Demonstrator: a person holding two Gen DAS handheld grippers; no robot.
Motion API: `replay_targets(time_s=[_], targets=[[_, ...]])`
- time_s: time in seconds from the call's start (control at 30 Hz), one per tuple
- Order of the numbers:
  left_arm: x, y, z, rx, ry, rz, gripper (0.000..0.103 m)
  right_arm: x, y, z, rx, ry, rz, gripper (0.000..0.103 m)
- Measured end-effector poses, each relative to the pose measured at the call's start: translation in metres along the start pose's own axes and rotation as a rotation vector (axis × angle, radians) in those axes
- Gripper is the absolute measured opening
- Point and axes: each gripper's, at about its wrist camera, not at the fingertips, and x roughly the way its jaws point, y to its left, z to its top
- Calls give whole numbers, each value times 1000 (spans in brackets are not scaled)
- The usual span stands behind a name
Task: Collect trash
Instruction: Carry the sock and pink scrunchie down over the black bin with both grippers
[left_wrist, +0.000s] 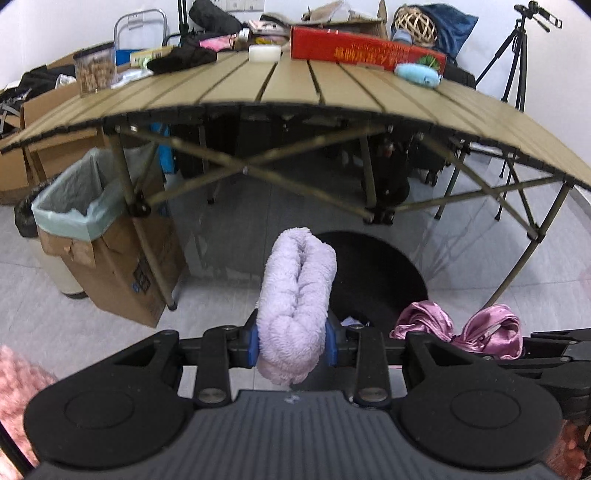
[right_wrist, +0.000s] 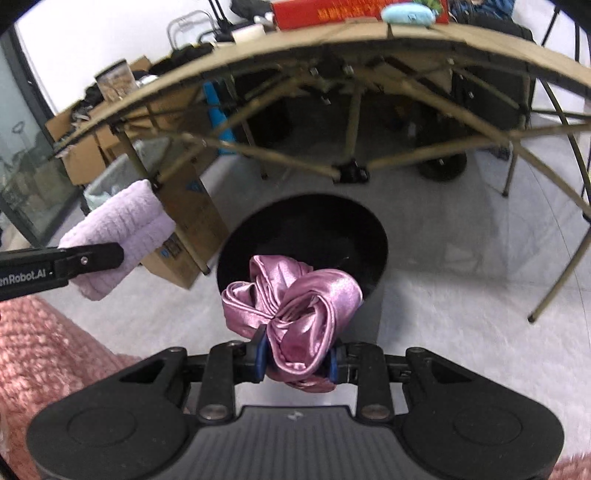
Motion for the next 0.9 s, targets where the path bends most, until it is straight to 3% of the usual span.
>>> replay_targets(time_s=[0.3,0.9], targets=[[25,8,-15,2,38,-5,33,17,3,-8,5,80,-46,29],[48,9,-11,19,37,33,33,43,20,20,-68,26,-65,29]])
